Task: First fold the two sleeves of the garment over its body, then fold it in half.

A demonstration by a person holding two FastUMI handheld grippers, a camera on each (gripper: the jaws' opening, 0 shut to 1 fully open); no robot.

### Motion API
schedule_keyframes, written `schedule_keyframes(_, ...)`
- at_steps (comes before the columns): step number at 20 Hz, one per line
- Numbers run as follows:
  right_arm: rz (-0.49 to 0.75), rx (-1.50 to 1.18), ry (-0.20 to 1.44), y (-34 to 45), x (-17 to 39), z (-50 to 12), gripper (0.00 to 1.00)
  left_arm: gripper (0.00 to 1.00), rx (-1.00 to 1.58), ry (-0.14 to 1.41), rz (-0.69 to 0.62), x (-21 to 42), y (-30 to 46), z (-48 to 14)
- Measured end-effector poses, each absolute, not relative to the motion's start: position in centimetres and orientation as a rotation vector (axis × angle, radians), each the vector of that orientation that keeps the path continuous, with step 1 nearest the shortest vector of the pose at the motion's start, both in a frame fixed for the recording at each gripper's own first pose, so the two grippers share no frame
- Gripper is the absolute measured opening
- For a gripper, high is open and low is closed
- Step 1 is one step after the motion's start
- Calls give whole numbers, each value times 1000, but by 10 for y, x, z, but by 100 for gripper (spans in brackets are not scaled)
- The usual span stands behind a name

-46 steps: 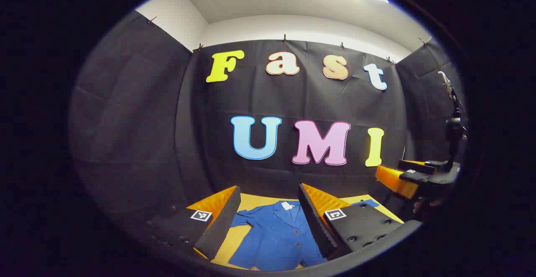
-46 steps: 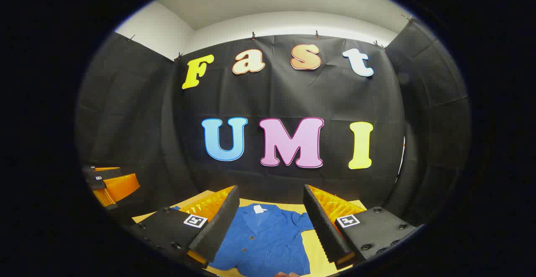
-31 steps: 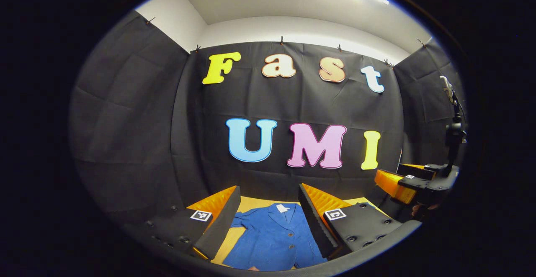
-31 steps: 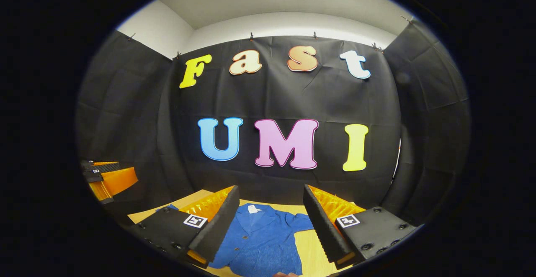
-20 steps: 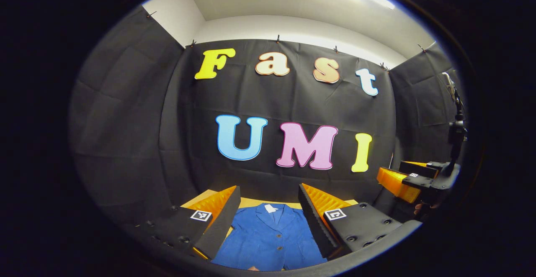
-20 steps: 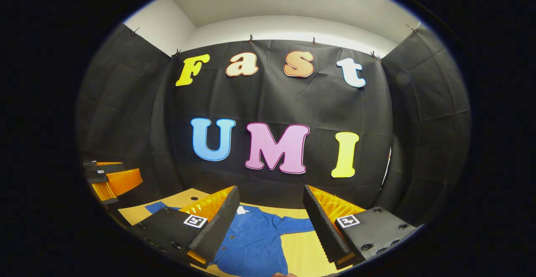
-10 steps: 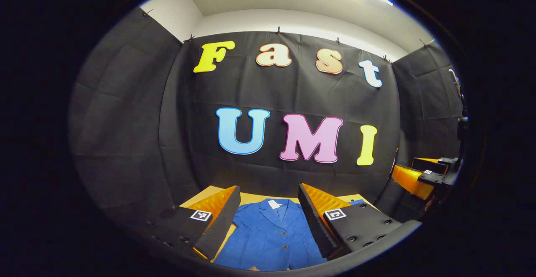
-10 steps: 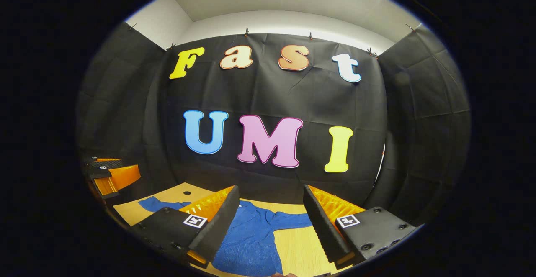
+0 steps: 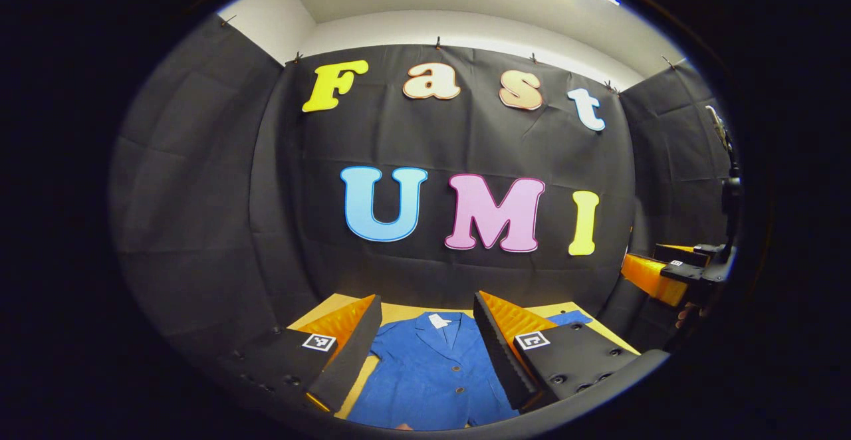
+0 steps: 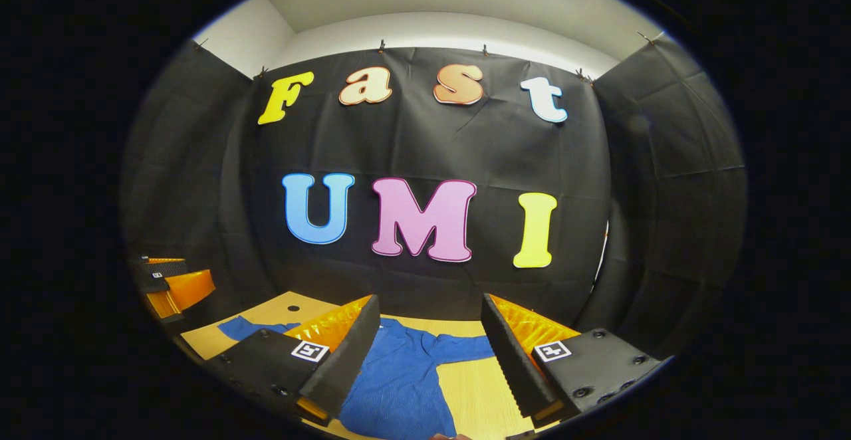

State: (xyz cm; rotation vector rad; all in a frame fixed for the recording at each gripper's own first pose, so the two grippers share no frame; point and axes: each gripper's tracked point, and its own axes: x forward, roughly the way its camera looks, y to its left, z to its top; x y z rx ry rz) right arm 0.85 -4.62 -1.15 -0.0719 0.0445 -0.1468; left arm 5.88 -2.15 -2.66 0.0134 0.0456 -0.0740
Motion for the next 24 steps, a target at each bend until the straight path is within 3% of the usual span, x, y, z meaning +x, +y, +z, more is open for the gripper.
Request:
schedule_keyframes(6, -165, -55, 60, -54, 15, -22, 96, 80, -1, 42, -87, 61, -16, -27)
schedule_keyframes(7, -171, -61, 57, -58, 17, -21, 100, 80, 0, 44, -89, 60, -14, -30)
schedule_keyframes(12, -212, -110, 17, -90, 40, 7, 96, 80, -8, 38, -96, 62, -11, -30)
schedule_keyframes(19, -254, -236, -96, -152, 122, 84, 96, 80, -46, 39, -108, 74, -13, -36)
schedule_keyframes(24, -339, -168, -67, -231, 187, 68, 96, 81, -32, 70, -94, 96, -23, -52)
